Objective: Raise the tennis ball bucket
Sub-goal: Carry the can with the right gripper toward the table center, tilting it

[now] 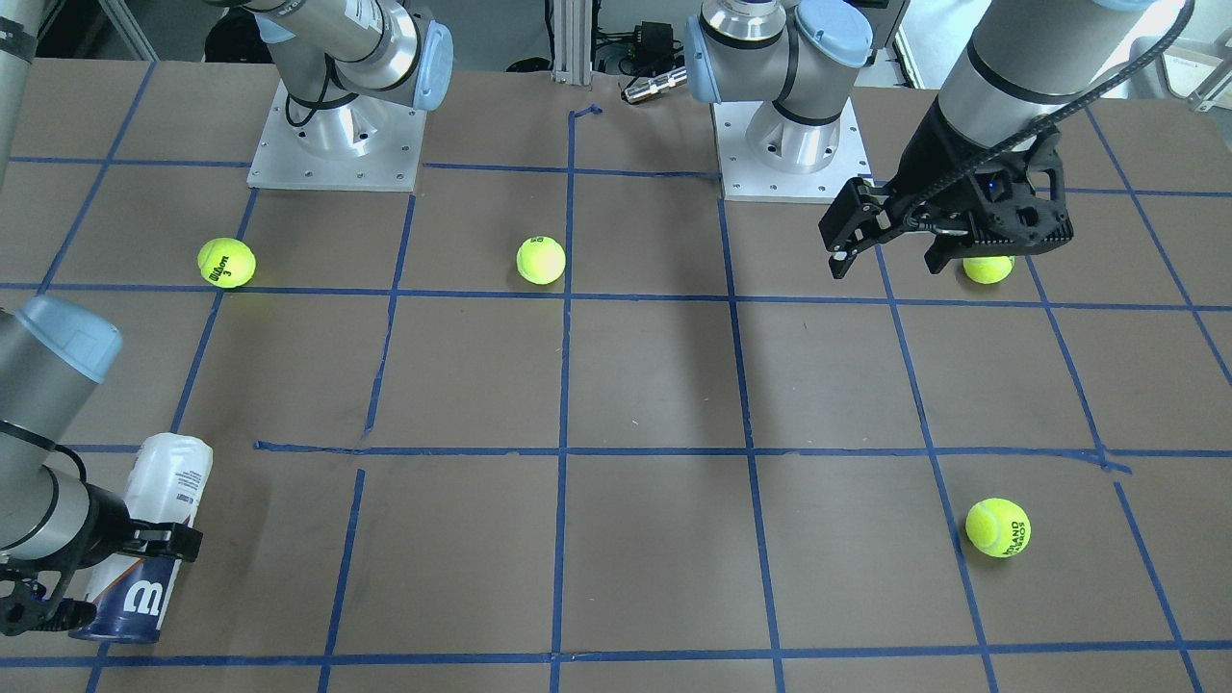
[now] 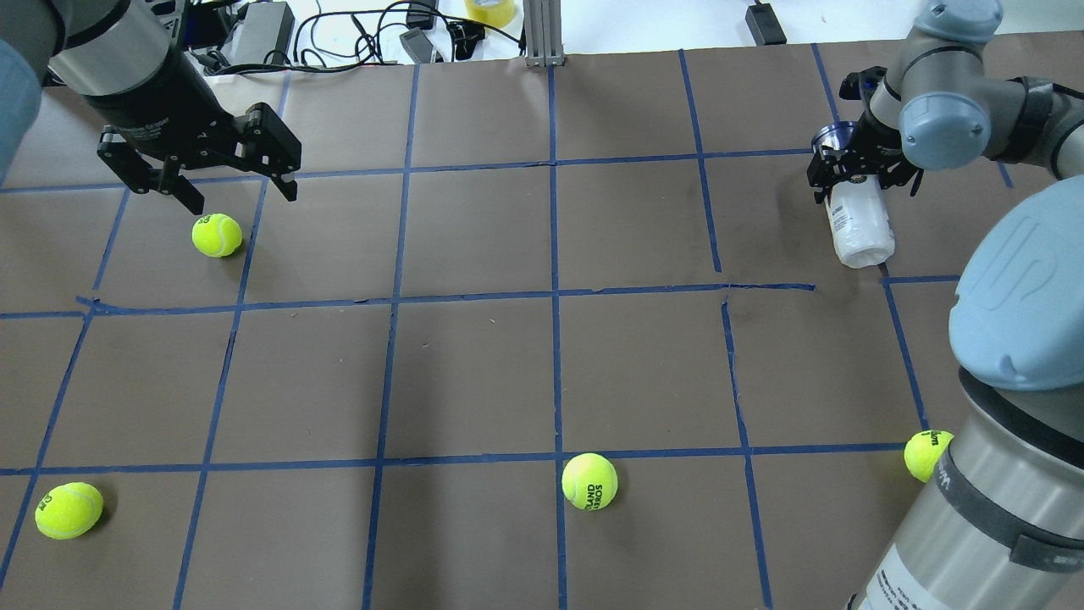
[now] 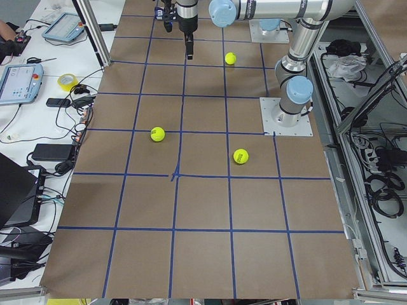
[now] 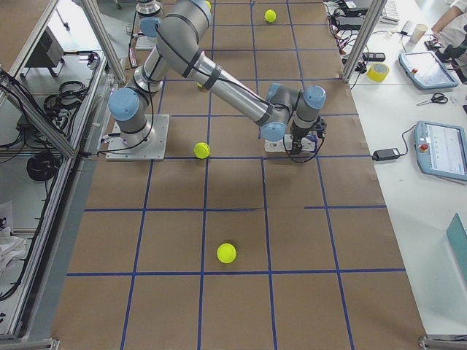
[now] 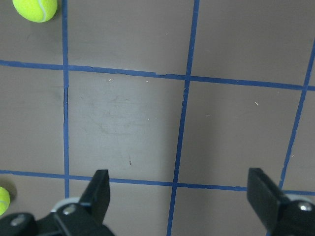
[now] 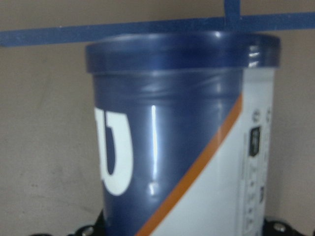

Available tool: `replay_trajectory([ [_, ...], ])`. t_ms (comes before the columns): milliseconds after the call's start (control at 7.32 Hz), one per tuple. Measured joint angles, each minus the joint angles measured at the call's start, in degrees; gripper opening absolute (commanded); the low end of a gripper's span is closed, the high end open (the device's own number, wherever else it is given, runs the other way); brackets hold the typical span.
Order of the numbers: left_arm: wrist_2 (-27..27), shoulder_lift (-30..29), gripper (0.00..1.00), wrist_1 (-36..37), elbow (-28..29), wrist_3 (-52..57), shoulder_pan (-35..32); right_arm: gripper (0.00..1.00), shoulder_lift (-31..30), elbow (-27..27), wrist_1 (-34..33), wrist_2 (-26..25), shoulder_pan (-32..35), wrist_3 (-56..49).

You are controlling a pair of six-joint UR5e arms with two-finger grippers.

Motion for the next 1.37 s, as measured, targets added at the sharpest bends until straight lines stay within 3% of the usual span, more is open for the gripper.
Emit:
replay_trajectory([
  [547, 0.03, -0.03, 1.0, 0.0, 0.0, 0.0, 0.21, 0.87, -5.72, -0.58, 0.67, -0.1, 11.51, -0.63],
  [683, 0.05, -0.06, 1.0, 0.07, 0.04, 0.05, 0.34, 0.74, -5.89, -0.62, 0.7, 0.0, 14.3, -0.6],
  [820, 0.04, -0.25, 1.0, 0.85, 0.1, 0.5, 0.74, 0.7, -5.93, -0.62, 0.66, 0.02, 17.01, -0.59],
  [957, 0.05, -0.51, 1.0, 2.34, 0.12, 2.17, 2.03, 0.81, -5.94, -0.57, 0.42, 0.0, 19.73, -0.56],
  [1093, -0.04, -0.52, 1.0, 3.29, 0.09, 4.43, 4.04, 0.85, -5.82, -0.56, 0.09, 0.04, 21.43, -0.54],
  [1230, -0.17, -0.49, 1.0, 3.58, 0.05, 5.86, 5.62, 1.0, -5.62, -0.48, -0.05, 0.82, 22.07, -0.5],
  [1366, -0.21, -0.51, 1.0, 3.68, 0.02, 6.45, 6.36, 1.0, -5.16, -0.18, -0.07, 2.26, 22.28, -0.4],
])
